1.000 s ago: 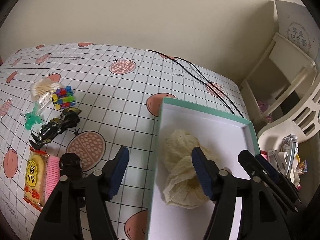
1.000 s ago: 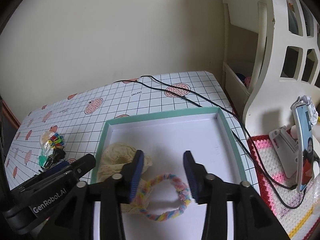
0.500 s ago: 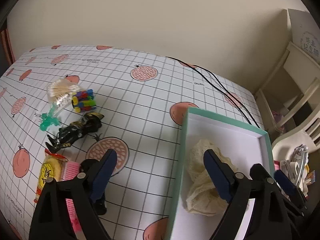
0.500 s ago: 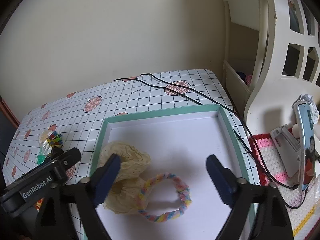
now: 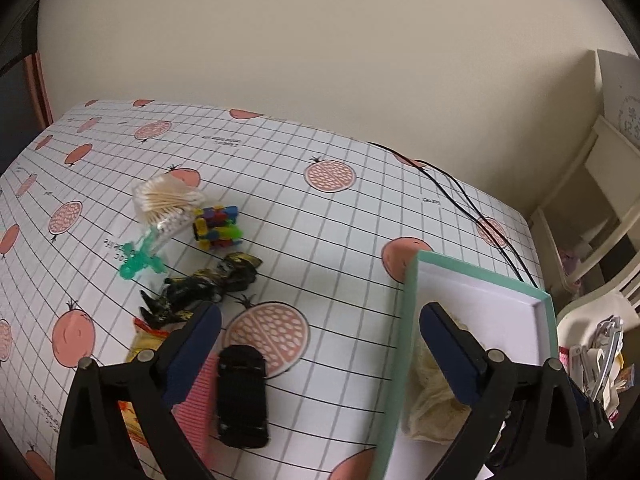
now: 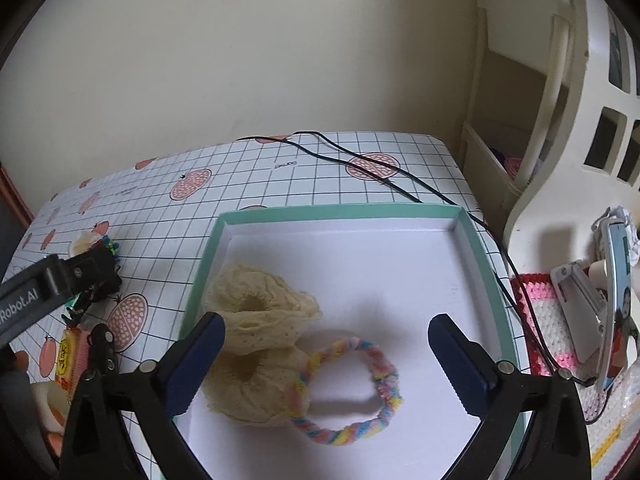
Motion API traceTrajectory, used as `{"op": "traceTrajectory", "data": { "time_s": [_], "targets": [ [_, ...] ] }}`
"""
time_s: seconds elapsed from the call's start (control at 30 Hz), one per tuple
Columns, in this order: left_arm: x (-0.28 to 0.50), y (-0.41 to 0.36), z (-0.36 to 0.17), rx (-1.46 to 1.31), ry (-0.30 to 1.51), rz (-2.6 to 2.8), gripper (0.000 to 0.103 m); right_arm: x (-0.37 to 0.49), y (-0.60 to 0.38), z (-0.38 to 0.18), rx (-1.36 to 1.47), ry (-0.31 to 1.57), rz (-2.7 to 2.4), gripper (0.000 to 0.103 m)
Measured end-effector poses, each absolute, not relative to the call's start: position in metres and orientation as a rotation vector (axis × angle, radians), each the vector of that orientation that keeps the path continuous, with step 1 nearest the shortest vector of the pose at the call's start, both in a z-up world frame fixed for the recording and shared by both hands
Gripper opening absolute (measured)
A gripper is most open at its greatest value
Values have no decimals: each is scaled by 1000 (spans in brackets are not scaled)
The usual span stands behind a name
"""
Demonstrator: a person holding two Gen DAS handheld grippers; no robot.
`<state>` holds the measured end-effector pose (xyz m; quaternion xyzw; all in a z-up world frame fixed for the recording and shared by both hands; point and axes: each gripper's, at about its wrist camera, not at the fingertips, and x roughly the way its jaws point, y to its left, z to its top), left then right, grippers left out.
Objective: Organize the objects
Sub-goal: 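Withdraw both tools from the tray back over the table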
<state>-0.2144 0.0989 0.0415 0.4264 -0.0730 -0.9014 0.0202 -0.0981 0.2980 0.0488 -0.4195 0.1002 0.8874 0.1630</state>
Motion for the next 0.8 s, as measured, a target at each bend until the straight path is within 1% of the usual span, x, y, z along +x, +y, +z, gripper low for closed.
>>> {"op": "traceTrajectory", "data": {
  "time_s": [0.37,0.47,0.53,0.63,0.7,0.8],
  "targets": [
    [-224,51,67,1312,-83,-2786,100,-137,253,57,-1244,210,2599,103],
    [-224,33,79,1300,-78,-2758,100,-151,231,67,-1256,160,2664,103],
    [-221,20,89,1254,-100,-2751,100,-152,215,75,-1233,125,2729,103],
    [-215,1,100,1194,-79,-2737,100,-149,193,77,-1259,63,2780,103],
    [-216,-10,100,1219,-63,-2704,100,-148,186,75,-1269,72,2793,103],
    [-217,-23,100,1246,-73,-2634,100,-157,177,67,-1343,164,2865,103]
  ]
}}
